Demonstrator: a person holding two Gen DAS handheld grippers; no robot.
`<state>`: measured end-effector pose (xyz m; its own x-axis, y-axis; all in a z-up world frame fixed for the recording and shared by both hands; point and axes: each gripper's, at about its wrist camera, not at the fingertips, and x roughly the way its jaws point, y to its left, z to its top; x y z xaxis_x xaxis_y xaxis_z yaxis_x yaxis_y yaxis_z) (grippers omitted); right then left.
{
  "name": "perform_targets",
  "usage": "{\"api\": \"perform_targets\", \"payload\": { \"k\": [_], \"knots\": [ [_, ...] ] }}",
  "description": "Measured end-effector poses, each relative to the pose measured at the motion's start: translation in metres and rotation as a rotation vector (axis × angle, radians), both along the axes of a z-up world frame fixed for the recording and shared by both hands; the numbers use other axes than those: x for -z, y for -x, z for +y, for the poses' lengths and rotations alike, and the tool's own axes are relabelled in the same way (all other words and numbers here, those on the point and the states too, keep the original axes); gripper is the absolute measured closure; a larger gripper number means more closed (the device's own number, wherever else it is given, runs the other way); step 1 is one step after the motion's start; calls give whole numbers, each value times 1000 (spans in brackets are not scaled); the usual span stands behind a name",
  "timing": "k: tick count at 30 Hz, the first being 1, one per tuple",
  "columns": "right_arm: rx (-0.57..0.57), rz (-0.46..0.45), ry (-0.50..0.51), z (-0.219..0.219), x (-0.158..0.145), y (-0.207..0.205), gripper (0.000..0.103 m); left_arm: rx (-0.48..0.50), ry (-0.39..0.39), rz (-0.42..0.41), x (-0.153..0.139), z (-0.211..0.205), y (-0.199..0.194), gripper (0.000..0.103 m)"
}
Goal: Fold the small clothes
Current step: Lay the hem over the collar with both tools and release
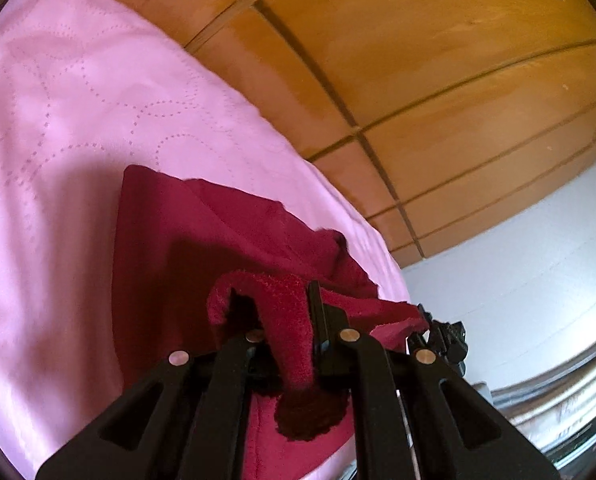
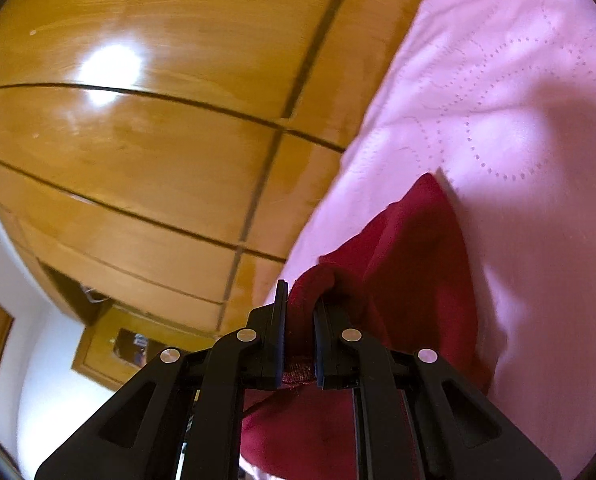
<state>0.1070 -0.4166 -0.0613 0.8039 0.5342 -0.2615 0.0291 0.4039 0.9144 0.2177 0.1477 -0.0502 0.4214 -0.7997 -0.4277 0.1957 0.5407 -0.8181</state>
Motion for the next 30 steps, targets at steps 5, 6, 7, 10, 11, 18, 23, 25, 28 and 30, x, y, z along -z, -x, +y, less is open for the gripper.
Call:
{"api": "perform_targets", "payload": {
  "k": [5,6,7,10,11,18,23,25,28,30],
  "knots": [
    [26,102,41,1,25,-39,89,-25,-133,44,19,-18,-35,81],
    [25,113,57,1,26,-44,87,-30,-141,56,22,-19,-39,63],
    [25,121,79,2,26,-50,82,-54,-141,69,24,-18,-43,57],
    [53,101,150,2,16,-54,49,-206,-90,13,11,0,-42,38],
    [108,77,181,0,7,-48,37,-279,-104,-11,4,7,-37,27],
    [128,0,464,31,-38,-33,37,-296,-286,-171,-28,-26,-4,26],
    [-74,29,818,102,-41,-59,55,-82,-470,-239,-25,-106,0,26],
    [-144,41,854,121,-37,-74,60,-31,-527,-246,-23,-128,-8,26],
    [-184,112,866,132,-21,-99,69,-39,-590,-207,-17,-140,-26,26],
    [-198,153,930,137,-14,-110,75,-74,-604,-141,-8,-133,-44,26]
  ]
}}
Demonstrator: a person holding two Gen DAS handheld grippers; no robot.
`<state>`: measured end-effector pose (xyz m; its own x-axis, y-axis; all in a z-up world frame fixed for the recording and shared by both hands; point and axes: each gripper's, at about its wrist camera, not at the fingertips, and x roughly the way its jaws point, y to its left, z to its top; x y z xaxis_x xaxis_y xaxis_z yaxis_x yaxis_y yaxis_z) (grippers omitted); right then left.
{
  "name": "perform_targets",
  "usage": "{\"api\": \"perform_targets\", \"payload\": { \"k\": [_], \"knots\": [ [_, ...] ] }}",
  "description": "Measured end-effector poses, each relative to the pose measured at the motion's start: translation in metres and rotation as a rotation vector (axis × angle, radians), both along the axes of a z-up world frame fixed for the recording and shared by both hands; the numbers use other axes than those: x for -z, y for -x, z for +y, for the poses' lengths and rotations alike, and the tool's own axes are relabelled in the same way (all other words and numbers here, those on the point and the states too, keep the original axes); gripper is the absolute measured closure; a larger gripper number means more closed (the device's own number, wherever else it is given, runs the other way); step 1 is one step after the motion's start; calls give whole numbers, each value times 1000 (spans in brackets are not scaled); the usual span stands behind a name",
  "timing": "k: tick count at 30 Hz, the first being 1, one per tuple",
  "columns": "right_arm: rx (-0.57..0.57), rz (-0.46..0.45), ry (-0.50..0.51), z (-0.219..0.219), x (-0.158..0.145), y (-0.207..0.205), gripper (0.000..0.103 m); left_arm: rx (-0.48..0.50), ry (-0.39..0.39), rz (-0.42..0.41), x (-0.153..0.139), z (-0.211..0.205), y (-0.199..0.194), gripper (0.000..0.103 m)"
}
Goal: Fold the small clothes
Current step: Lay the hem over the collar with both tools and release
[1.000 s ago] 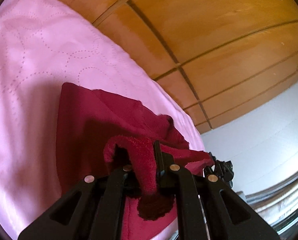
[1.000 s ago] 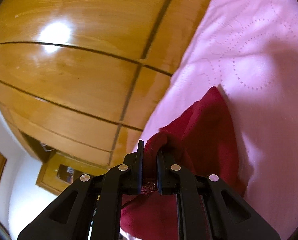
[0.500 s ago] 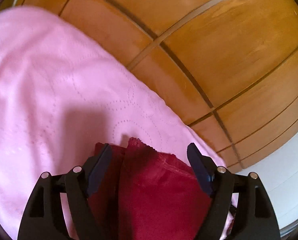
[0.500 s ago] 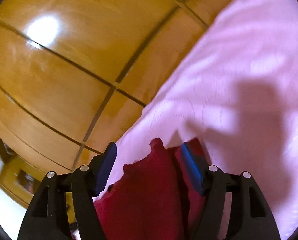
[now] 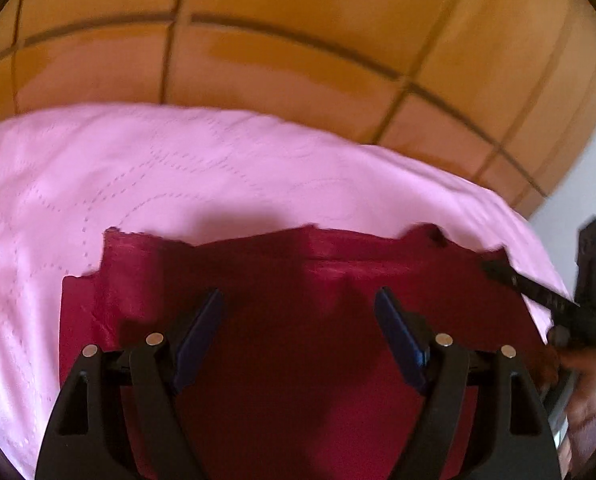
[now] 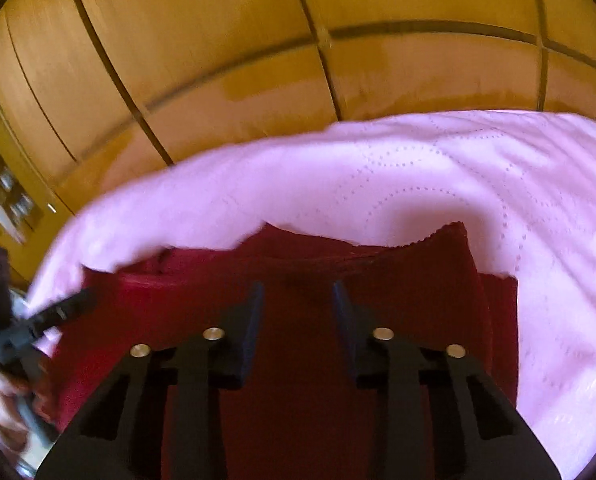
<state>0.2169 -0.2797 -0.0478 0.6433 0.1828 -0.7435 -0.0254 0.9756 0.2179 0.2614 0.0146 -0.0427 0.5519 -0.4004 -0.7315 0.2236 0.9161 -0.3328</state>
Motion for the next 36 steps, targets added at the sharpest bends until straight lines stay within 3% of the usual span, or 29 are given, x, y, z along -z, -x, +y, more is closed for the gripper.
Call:
{"api": "perform_targets", "payload": {
  "k": [3,5,7,9,16,20,25,27,28,30,36],
  "knots": [
    [29,52,96,-3,17,-11,78,-46,-12,35,15,12,-11,34],
    [67,49,102,-15,28,-12,96,-44,-28,27,25,18,-14,35],
    [120,25,48,-28,37,-12,103,-36,-33,-9,31,18,-12,34],
    [150,6,3,-36,40,-10,103,-32,-40,-14,36,14,-12,30],
    [155,-11,7,-35,37,-6,103,-5,-32,-28,36,11,-13,18],
    [156,-54,-47,-43,31,4,103,-22,-94,-67,20,6,7,15],
    [178,-148,26,-38,2,23,102,-100,-136,-159,2,24,35,7],
    [221,-96,72,-41,8,17,102,-144,-178,-125,8,31,29,6],
    [252,-43,37,-48,18,11,102,-173,-189,-80,15,35,23,6],
    [273,-20,-49,-62,29,6,103,-191,-165,30,38,44,7,5],
    [280,-57,-88,-68,29,9,103,-178,-190,30,40,41,2,2]
  ]
}}
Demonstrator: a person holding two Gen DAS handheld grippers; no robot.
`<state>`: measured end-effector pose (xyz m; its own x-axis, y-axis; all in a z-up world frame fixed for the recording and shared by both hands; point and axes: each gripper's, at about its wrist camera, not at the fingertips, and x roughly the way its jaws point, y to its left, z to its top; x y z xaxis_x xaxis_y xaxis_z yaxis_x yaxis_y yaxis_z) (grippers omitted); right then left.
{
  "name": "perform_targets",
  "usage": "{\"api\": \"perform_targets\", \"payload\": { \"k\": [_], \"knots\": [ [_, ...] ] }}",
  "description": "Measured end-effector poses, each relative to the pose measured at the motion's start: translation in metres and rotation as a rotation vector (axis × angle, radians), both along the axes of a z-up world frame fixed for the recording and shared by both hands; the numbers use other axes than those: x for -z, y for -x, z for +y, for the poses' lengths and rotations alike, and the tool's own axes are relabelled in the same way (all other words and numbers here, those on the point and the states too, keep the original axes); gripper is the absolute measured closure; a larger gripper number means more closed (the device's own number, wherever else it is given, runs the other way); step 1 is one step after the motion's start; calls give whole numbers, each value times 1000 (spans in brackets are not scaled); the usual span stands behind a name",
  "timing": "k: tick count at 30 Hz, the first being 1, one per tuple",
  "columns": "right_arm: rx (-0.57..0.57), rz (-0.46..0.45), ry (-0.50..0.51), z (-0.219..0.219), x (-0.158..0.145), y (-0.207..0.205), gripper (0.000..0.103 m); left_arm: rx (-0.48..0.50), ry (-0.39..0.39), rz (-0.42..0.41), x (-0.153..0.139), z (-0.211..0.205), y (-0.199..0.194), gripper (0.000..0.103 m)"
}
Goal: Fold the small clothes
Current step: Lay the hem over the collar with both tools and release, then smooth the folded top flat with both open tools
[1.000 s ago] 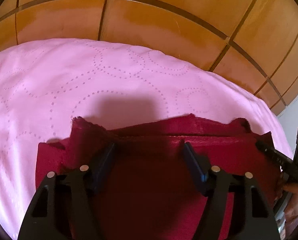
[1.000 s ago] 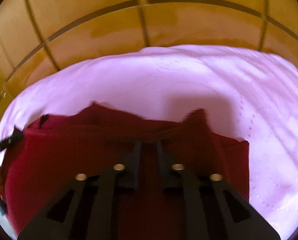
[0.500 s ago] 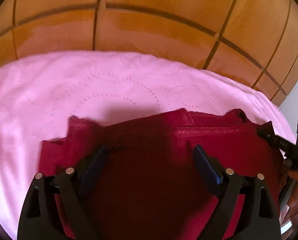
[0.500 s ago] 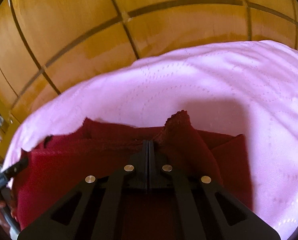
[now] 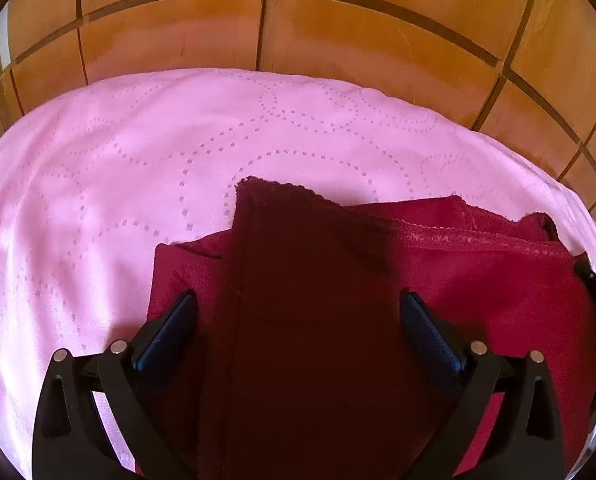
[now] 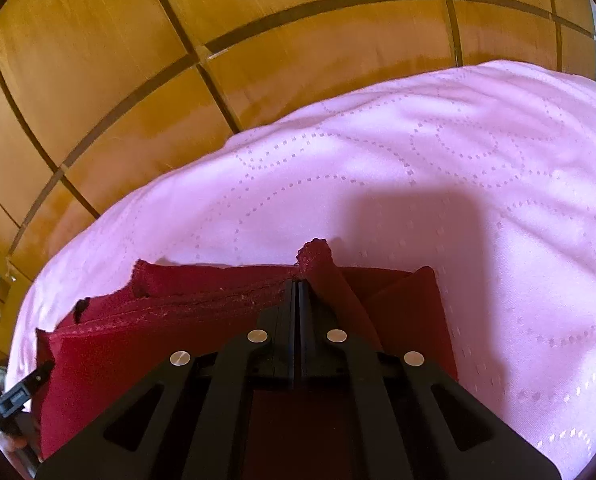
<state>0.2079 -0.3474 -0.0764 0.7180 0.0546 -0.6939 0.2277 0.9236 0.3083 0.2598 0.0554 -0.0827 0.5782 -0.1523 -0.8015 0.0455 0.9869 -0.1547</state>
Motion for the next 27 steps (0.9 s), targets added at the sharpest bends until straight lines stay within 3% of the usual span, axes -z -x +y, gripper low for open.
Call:
{"api": "perform_targets", "payload": {
  "k": [1,3,5,6,8,11,17,20,23,27],
  "knots": [
    [6,-16,-8,-1,-3,4,102,0,10,-1,-2,2,1,2],
    [41,-48,7,1,-15,18,91,0,16,-14,-11,3,7,2],
    [48,-99,20,9,-32,43,41,0,13,-54,-20,1,21,2],
    [43,-123,21,13,-37,52,36,3,18,-80,-26,0,32,2],
    [9,-185,16,22,-48,82,35,33,51,-112,-34,-3,49,2],
    [5,-182,-15,28,-47,122,35,76,90,-171,-46,-12,83,2],
    [87,-191,-179,21,-29,190,35,171,63,-259,-49,-38,144,3],
    [97,-171,-217,23,-20,209,35,207,65,-311,-52,-51,167,3],
    [102,-162,-250,23,-17,217,35,236,65,-334,-54,-62,182,11],
    [102,-163,-286,22,-20,224,35,251,101,-319,-52,-68,191,20]
  ]
}}
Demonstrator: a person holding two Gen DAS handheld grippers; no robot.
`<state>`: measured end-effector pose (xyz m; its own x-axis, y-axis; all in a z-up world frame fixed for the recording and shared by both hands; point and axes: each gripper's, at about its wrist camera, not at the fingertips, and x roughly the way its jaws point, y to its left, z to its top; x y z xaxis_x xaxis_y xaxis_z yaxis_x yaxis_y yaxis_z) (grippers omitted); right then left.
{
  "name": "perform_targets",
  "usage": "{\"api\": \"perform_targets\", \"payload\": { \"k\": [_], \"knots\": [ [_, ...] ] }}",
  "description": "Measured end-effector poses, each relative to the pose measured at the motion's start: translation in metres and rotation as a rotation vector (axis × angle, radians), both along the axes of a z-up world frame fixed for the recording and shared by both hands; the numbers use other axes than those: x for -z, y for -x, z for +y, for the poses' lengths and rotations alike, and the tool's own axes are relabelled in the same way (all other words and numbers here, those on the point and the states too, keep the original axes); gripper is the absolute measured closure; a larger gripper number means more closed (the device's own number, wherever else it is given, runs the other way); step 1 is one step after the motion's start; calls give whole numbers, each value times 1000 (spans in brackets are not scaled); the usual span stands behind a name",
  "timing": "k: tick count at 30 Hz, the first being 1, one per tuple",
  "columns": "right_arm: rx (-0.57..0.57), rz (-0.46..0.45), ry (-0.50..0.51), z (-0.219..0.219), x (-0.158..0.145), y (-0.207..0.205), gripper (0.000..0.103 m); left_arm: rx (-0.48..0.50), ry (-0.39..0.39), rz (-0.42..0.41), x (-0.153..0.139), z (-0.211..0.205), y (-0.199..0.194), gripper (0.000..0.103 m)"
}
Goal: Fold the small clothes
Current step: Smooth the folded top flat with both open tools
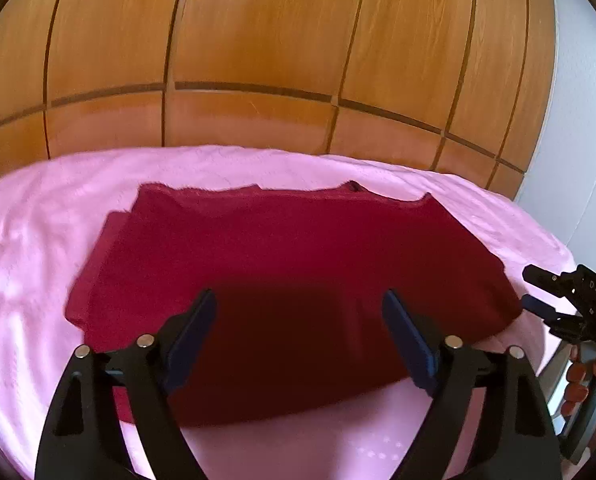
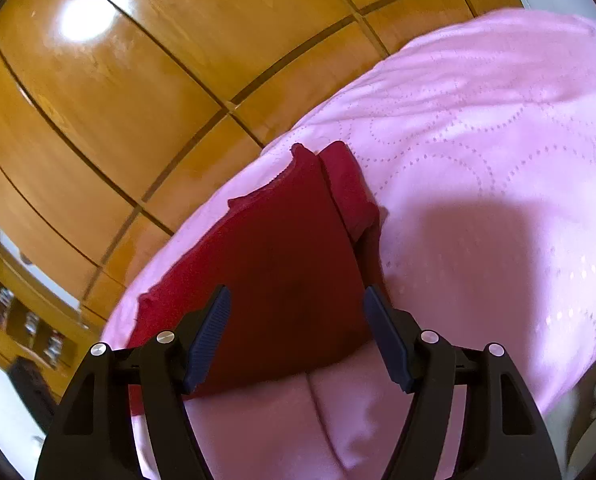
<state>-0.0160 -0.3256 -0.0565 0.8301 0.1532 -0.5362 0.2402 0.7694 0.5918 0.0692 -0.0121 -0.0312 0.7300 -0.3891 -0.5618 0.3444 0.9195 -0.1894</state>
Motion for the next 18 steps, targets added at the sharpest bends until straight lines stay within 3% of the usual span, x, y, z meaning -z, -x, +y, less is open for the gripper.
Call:
{"api": "perform_targets", "payload": {
  "k": [7,9,14,18],
  "knots": [
    [-18,53,-85,7,13,14,35,13,19,29,9,-3,5,32],
    [-38,66,-104,12,20,16,35,22,22,40,12,-4,4,42],
    [-42,66,-133,15,31,10,35,20,17,79,28,-9,-3,54],
    [-45,49,-158,15,34,1,35,23,9,86,39,-10,-2,55]
  ]
}}
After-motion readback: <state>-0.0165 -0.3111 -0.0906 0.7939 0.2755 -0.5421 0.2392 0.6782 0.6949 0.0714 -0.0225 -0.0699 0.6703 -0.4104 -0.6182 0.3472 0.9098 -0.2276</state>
